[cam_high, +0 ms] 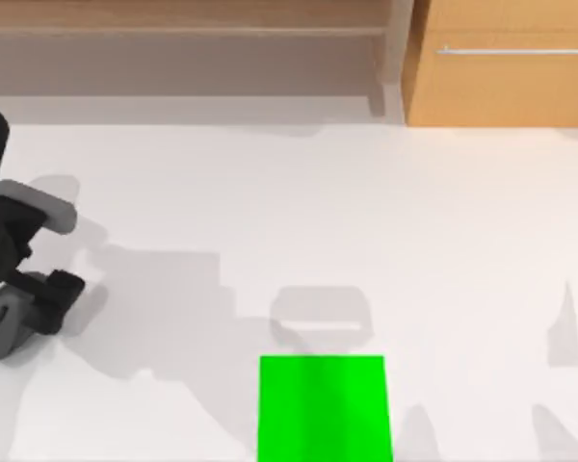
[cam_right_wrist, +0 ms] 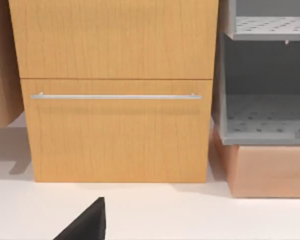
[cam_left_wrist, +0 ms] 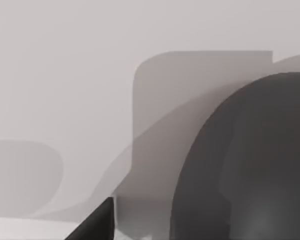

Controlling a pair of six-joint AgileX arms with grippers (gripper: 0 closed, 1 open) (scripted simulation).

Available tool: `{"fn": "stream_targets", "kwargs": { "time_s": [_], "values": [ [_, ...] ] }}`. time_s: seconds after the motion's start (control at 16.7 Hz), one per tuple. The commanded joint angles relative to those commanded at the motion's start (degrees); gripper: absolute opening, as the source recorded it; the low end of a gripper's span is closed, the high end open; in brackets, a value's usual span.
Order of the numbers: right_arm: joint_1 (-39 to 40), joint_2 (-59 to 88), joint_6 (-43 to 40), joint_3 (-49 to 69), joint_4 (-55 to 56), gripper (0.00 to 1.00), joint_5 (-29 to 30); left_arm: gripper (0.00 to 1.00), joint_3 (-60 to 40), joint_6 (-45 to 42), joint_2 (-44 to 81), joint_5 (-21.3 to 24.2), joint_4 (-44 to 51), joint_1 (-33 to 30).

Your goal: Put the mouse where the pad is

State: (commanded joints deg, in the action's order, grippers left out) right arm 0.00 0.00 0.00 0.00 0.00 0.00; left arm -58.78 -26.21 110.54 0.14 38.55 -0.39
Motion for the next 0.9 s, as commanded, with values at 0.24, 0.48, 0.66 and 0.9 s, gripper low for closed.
{"fn": "stream_targets", "kwargs": {
  "time_s": [0.24,0.48,0.66,0.9],
  "values": [
    [0.0,0.0,0.0,0.0,0.0,1.0,0.0,0.0,-1.2,0.0,-3.3,0.7,2.6,0.1],
    [0.0,0.0,0.0,0.0,0.0,1.0,0.0,0.0,-4.4,0.1,-4.6,0.7,6.9,0.1],
    [0.0,0.0,0.0,0.0,0.0,1.0,0.0,0.0,-9.2,0.2,-7.4,0.7,15.0,0.1],
    [0.0,0.0,0.0,0.0,0.0,1.0,0.0,0.0,-14.6,0.3,-11.0,0.7,24.0,-0.1]
  ]
}}
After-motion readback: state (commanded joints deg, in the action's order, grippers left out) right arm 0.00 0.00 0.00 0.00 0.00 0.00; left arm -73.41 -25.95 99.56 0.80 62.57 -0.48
